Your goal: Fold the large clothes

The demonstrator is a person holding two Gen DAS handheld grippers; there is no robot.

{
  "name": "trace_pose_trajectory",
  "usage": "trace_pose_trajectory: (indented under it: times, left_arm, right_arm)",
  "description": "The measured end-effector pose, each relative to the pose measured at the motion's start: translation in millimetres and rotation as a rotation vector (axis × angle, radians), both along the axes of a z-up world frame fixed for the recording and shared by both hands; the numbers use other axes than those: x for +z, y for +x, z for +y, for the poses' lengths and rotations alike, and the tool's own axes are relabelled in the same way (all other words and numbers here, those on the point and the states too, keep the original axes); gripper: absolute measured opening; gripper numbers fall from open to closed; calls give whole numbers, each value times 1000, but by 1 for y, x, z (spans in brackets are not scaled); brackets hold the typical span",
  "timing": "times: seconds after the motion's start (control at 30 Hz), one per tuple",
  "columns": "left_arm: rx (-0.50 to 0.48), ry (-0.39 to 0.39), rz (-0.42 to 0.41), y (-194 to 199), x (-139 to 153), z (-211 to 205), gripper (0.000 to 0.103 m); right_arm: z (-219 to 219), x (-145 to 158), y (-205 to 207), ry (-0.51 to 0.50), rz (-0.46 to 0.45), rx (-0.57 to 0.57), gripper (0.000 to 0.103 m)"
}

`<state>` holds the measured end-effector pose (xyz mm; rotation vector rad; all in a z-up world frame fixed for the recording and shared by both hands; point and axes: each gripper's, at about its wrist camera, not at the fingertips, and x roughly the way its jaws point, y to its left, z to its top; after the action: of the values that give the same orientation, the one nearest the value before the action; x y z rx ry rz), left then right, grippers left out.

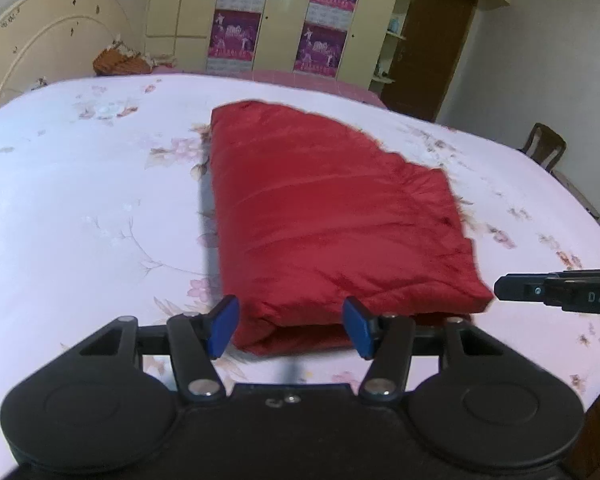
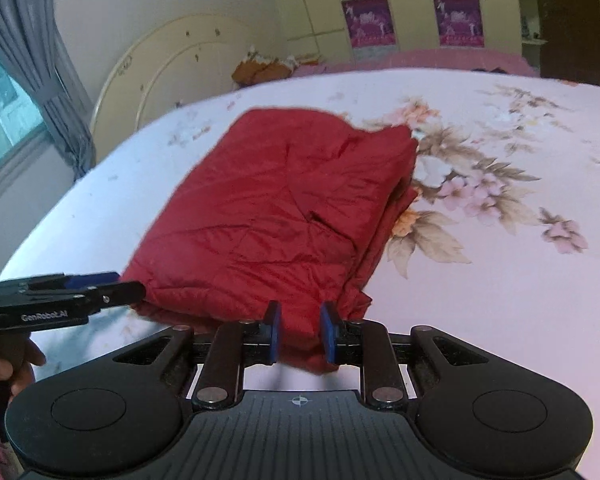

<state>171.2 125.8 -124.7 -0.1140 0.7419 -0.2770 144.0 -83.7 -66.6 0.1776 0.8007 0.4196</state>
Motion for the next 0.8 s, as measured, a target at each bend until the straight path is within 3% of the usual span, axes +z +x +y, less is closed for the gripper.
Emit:
trace_pose_trajectory:
  times: [0.2, 0.27, 0.4, 0.43, 0.47, 0.5, 0.53, 0.57, 0.63, 0.8]
  left_arm:
    - [-26, 22, -51, -37, 29, -24, 58]
    - [-19, 33, -71, -48, 38, -31, 72]
    - [-1, 29, -106, -69, 54, -37, 84]
    - [7, 30, -115, -74, 58, -38, 89]
    - [16, 38, -128, -81, 62, -40, 93]
    - [17, 44, -137, -86, 66, -41, 94]
    - [18, 48, -137, -90, 69, -43, 97]
    - [31, 55, -136, -95, 72, -44, 103]
    - [77, 68, -148, -111, 79, -45, 103]
    - [120, 176, -172, -141, 85, -55, 103]
  right_arm:
    - [-5, 26, -29, 5, -39, -15, 22]
    - [-6, 33, -39, 7, -52, -17, 22]
    - [-10, 48, -59, 16, -68, -44, 23]
    - [-11, 51, -64, 18, -68, -57, 32]
    - [-12, 54, -68, 18, -70, -66, 49]
    - [-15, 58, -75, 22, -94, -75, 87]
    - [-16, 62, -84, 25, -126, -79, 96]
    - [-16, 67, -91, 15, -140, -81, 97]
    - [-15, 75, -103, -23, -139, -96, 103]
    - [-20, 89, -137, -103, -182, -177, 103]
